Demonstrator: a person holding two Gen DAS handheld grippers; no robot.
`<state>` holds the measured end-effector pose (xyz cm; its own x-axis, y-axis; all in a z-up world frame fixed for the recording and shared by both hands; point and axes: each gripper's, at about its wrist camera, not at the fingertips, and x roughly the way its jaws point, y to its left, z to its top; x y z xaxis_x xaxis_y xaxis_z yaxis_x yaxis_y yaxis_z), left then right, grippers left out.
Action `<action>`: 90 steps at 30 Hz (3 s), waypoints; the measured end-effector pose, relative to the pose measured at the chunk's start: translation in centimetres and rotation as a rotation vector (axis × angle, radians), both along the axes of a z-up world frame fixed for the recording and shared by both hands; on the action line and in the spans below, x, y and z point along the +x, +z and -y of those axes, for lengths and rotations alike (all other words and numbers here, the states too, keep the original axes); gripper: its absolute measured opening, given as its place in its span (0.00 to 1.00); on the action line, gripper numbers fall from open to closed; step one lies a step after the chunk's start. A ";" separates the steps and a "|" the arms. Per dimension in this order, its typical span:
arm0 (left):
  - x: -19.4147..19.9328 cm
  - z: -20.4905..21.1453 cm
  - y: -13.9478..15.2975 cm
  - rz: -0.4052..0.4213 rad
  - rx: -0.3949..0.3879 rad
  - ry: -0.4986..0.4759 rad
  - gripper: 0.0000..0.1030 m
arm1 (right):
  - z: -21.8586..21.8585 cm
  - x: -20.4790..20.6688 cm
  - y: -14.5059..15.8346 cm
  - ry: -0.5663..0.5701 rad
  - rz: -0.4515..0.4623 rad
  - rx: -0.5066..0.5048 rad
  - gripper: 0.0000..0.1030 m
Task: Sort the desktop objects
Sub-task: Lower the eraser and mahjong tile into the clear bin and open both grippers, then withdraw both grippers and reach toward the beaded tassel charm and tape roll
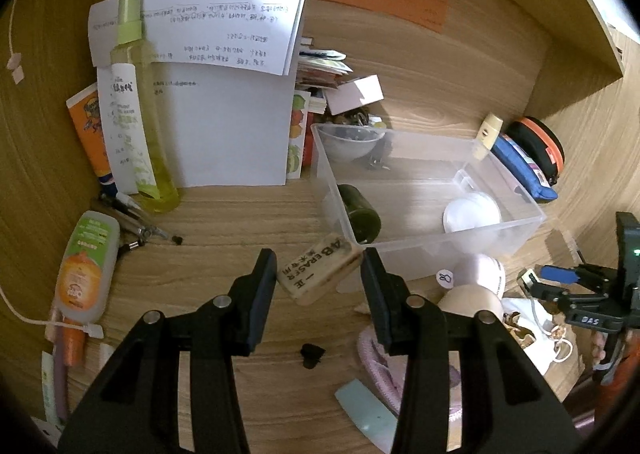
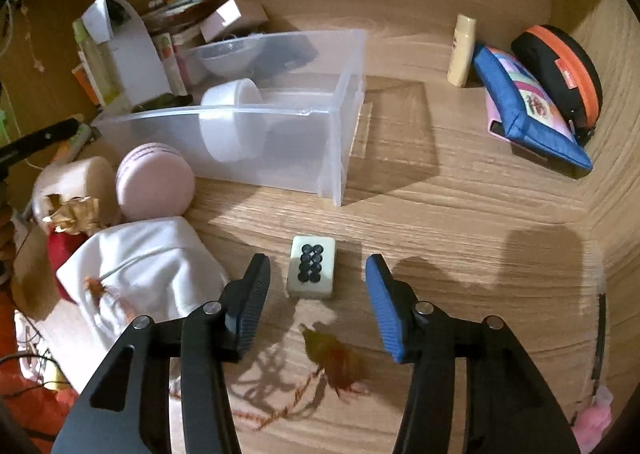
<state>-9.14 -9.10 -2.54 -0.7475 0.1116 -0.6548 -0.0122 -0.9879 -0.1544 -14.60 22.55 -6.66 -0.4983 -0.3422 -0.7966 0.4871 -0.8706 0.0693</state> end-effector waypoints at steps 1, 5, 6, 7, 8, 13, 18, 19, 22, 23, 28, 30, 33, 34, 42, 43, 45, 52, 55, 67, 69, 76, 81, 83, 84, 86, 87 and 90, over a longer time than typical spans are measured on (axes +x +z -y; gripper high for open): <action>0.1 -0.1 0.0 -0.002 0.002 0.003 0.42 | 0.2 -0.2 -0.2 0.006 0.004 0.000 0.45; 0.2 -0.1 0.5 -0.012 0.000 0.008 0.42 | 1.4 -0.4 -1.0 0.019 -0.023 0.071 0.26; 0.2 -0.2 0.6 -0.016 0.000 0.013 0.42 | 1.6 -0.5 -1.3 0.028 -0.018 0.076 0.22; 0.2 -0.2 0.9 -0.022 -0.002 0.012 0.42 | 1.6 -0.4 -1.2 0.027 -0.032 0.076 0.22; 0.2 -0.3 1.0 -0.027 -0.002 0.014 0.42 | 1.5 -0.4 -1.2 0.028 -0.035 0.080 0.22; 0.1 -0.8 2.2 -0.058 0.003 0.003 0.42 | 0.3 -0.2 0.2 0.006 -0.054 0.016 0.22; -0.6 -1.7 3.2 -0.085 0.002 -0.017 0.42 | -0.9 0.1 3.9 -0.001 -0.109 -0.085 0.22; -0.8 -1.9 3.4 -0.089 -0.001 -0.021 0.42 | -1.0 0.2 4.7 0.002 -0.123 -0.106 0.22; -1.4 -2.5 3.7 -0.093 -0.003 -0.032 0.42 | -1.0 0.1 6.9 0.017 -0.167 -0.157 0.22; -1.7 -2.7 3.8 -0.093 -0.001 -0.038 0.42 | -0.8 0.1 7.7 0.021 -0.193 -0.163 0.22; -3.5 -3.7 3.7 -0.070 0.006 -0.076 0.42 | 1.1 -0.8 9.3 0.055 -0.235 -0.172 0.22; -4.4 -4.1 3.3 -0.047 0.005 -0.092 0.42 | 2.0 -1.8 9.2 0.067 -0.227 -0.170 0.22; -5.6 -4.9 2.7 -0.014 -0.007 -0.116 0.42 | 3.1 -3.1 8.3 0.075 -0.199 -0.158 0.22; -6.0 -5.2 2.4 -0.001 -0.009 -0.126 0.42 | 3.4 -3.6 8.0 0.079 -0.189 -0.154 0.22; -9.2 -7.5 0.4 0.102 -0.027 -0.194 0.42 | 5.2 -6.8 5.6 0.074 -0.123 -0.100 0.22; -9.5 -7.7 0.2 0.114 -0.031 -0.201 0.42 | 5.3 -7.1 5.4 0.074 -0.116 -0.094 0.22; -10.1 -8.2 -0.2 0.134 -0.041 -0.217 0.42 | 5.7 -7.5 5.0 0.081 -0.106 -0.079 0.22; -11.5 -8.4 -1.1 0.231 -0.033 -0.256 0.42 | 7.5 -8.6 4.0 0.125 -0.073 0.004 0.22; -11.5 -8.5 -1.3 0.244 -0.057 -0.253 0.42 | 8.3 -8.7 3.8 0.149 -0.075 0.035 0.22; -10.4 -9.1 -0.2 0.193 -0.116 -0.245 0.48 | 8.6 -8.0 4.5 0.150 -0.104 0.058 0.23; -9.9 -9.1 0.5 0.163 -0.129 -0.233 0.55 | 8.3 -7.7 4.9 0.138 -0.115 0.050 0.30; -7.7 -9.1 2.9 0.059 -0.159 -0.201 0.76 | 6.9 -6.0 7.2 0.097 -0.184 0.017 0.50; -6.1 -8.6 4.5 0.007 -0.152 -0.180 0.86 | 6.0 -4.1 8.9 0.087 -0.235 -0.007 0.61; -5.3 -8.2 5.3 -0.014 -0.142 -0.166 0.88 | 5.7 -3.1 9.5 0.080 -0.259 -0.014 0.73; -4.8 -7.8 5.8 -0.026 -0.134 -0.159 0.88 | 5.5 -2.6 9.9 0.075 -0.273 -0.020 0.75; -3.9 -7.0 6.5 -0.049 -0.117 -0.138 0.89 | 5.1 -1.6 10.5 0.064 -0.301 -0.032 0.78; -3.3 -6.6 6.9 -0.062 -0.110 -0.121 0.89 | 4.9 -1.1 10.9 0.060 -0.314 -0.037 0.78; -1.7 -5.3 7.9 -0.096 -0.092 -0.068 0.91 | 4.1 0.1 11.7 0.050 -0.336 -0.055 0.80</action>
<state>-10.82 -3.78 5.35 -0.7999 0.1071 -0.5906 -0.0902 -0.9942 -0.0581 -14.48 18.48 5.01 -0.7115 -0.4108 -0.5701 0.5326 -0.8445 -0.0561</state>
